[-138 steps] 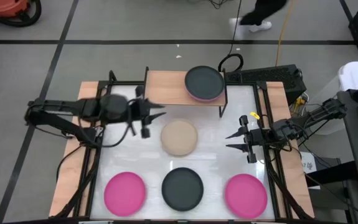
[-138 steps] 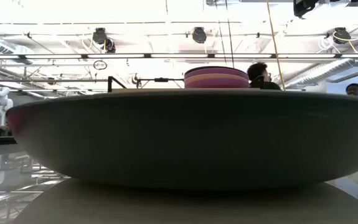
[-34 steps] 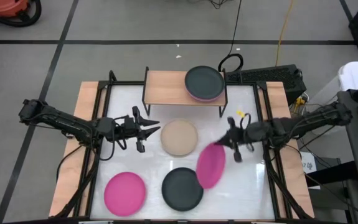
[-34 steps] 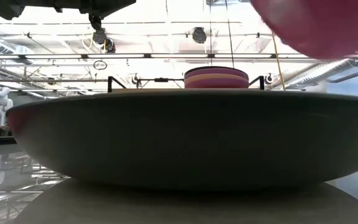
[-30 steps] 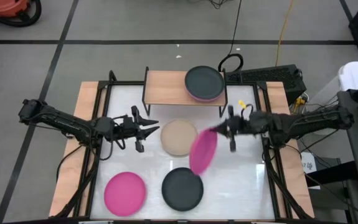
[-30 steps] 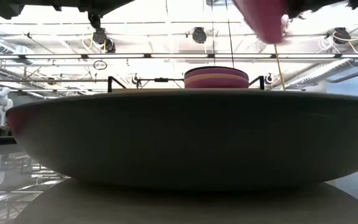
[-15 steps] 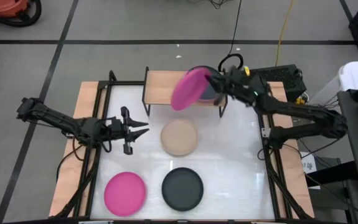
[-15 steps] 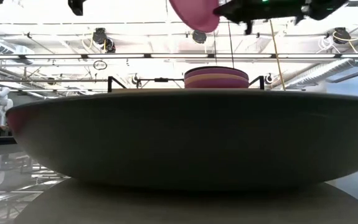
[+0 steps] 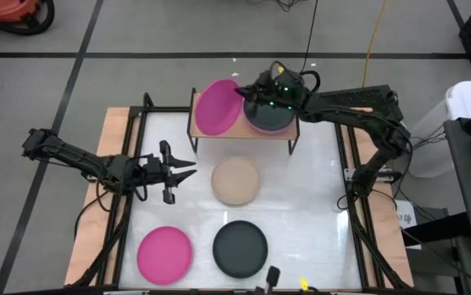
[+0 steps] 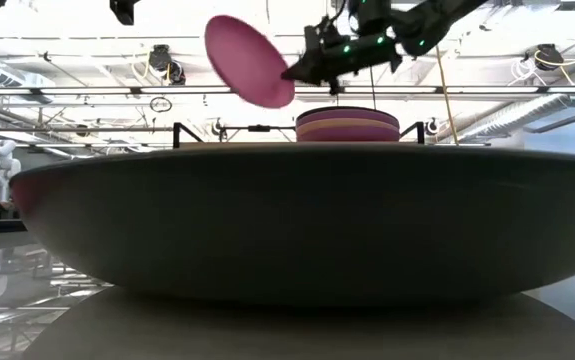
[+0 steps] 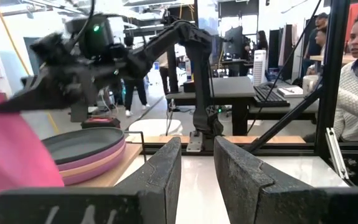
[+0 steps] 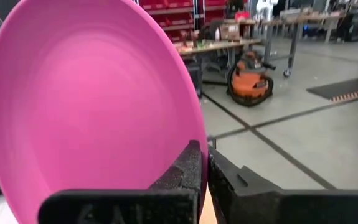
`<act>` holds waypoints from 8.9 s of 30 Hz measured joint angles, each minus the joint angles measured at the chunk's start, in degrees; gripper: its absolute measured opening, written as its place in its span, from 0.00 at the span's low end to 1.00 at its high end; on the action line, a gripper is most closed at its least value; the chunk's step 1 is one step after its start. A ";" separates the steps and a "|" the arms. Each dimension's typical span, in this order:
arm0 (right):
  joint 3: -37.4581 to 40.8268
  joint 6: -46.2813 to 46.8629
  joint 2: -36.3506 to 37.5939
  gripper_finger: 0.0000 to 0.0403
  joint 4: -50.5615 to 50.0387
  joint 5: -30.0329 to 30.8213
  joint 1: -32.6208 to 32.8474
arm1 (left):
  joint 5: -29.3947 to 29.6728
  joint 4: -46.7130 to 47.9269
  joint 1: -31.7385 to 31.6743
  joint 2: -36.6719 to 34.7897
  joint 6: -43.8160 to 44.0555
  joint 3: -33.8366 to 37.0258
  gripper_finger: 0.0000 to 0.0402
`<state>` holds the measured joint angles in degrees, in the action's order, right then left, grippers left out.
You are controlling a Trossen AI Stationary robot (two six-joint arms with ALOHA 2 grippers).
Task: Place and stack plates onto a shelf
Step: Put the right pink plate on the shelf, then stack the brown plate on top of the pink plate on the shelf, then stack the black plate on top of the brown plate on the shelf
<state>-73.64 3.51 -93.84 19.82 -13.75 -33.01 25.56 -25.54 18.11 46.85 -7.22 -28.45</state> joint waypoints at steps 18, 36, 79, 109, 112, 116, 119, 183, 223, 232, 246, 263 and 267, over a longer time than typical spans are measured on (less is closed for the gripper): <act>-0.25 -0.32 -10.14 0.02 2.12 0.23 -0.95 | 0.04 -0.04 -0.02 0.00 -1.51 -0.01 0.25; -0.19 -5.11 -10.13 0.13 -1.20 7.85 -1.05 | 0.07 -0.20 -0.02 -0.02 -1.25 -0.01 0.25; 33.20 -5.88 48.46 0.15 -4.23 -1.34 12.58 | 1.40 27.52 -21.44 31.41 15.87 -19.08 0.25; 42.34 -11.11 48.40 0.15 -6.74 18.35 46.19 | -15.43 49.24 -0.22 45.39 1.14 -33.12 0.25; 45.18 -12.47 48.69 0.15 0.22 19.89 48.30 | -15.70 49.84 -0.87 48.28 0.03 -33.11 0.25; 46.42 -13.75 49.05 0.15 2.66 19.92 49.32 | -15.65 49.82 -2.67 50.69 -1.84 -33.09 0.25; 46.50 -13.80 49.24 0.15 2.44 19.94 49.26 | -15.80 50.53 -4.53 51.69 -2.59 -33.09 0.25; 46.50 -13.66 49.24 0.15 1.83 21.45 49.22 | -0.92 48.59 -28.31 23.22 -26.64 -33.04 0.02; 46.50 -14.09 49.24 0.15 1.19 21.45 49.22 | -15.74 63.74 -32.79 34.25 -21.03 -39.81 0.02; 46.52 -14.07 49.24 0.15 1.19 21.45 49.22 | -15.01 65.24 -33.36 34.25 -21.17 -42.20 0.05; 46.52 -14.15 49.24 0.15 1.17 21.45 49.22 | -16.93 65.35 -32.98 34.21 -21.29 -42.27 0.12; 46.54 -14.25 49.24 0.15 0.36 21.45 49.22 | -10.28 74.51 -27.98 33.78 -14.20 -57.46 0.34; 46.54 -14.14 49.26 0.15 0.05 21.47 49.22 | -14.26 74.89 -21.76 33.70 -13.28 -60.30 0.34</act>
<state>-27.09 -10.63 -44.59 19.87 7.72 16.21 11.30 49.35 -3.65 80.55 -20.50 -88.75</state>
